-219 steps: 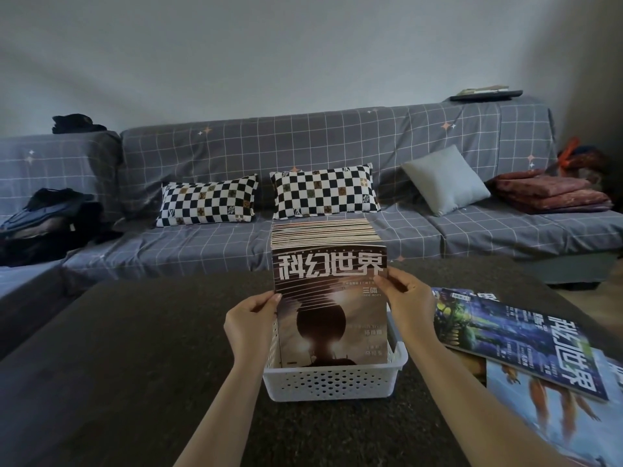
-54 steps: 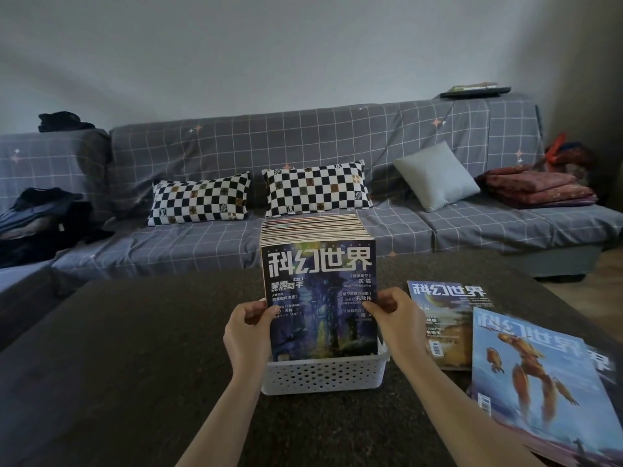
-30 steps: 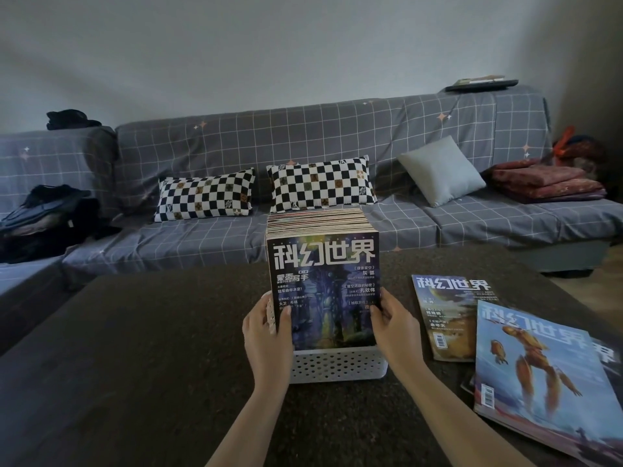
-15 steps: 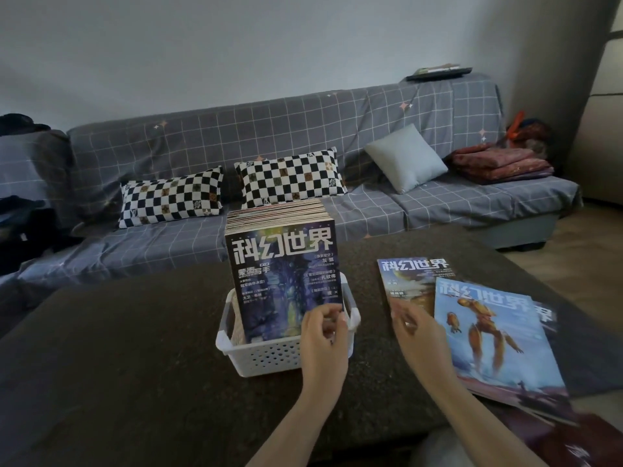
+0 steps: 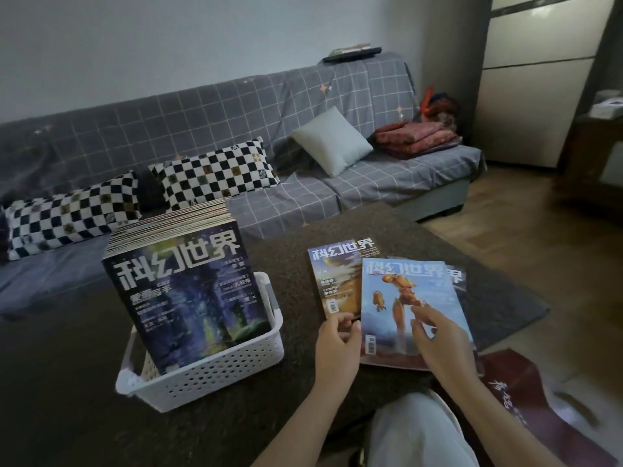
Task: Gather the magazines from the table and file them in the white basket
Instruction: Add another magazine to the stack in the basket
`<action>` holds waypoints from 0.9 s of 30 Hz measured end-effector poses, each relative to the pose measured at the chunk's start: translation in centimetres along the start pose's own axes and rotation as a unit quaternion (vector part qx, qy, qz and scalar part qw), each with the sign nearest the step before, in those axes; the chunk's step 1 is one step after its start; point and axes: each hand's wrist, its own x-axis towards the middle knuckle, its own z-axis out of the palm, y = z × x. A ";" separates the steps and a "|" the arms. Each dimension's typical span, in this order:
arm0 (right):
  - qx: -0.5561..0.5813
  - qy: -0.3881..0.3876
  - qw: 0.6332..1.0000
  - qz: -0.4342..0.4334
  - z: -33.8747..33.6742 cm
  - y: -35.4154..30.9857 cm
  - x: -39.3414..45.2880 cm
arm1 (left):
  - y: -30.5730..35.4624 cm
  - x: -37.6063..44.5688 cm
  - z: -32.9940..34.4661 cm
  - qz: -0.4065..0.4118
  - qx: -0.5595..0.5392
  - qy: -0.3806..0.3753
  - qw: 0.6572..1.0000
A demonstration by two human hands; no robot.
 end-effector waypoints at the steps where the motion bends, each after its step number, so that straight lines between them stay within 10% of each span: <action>1: -0.017 0.009 1.000 0.013 -0.3 0.5 0.1 | 0.0 0.2 0.4 -0.002 0.002 -0.007 1.000; 11: -0.181 0.018 0.982 0.039 -0.7 4.3 0.5 | 0.5 2.0 2.6 -0.070 0.008 -0.055 0.996; 27: 0.102 0.037 0.994 0.032 -3.2 -1.3 -0.2 | 2.9 -0.1 -3.0 0.011 -0.117 0.043 0.992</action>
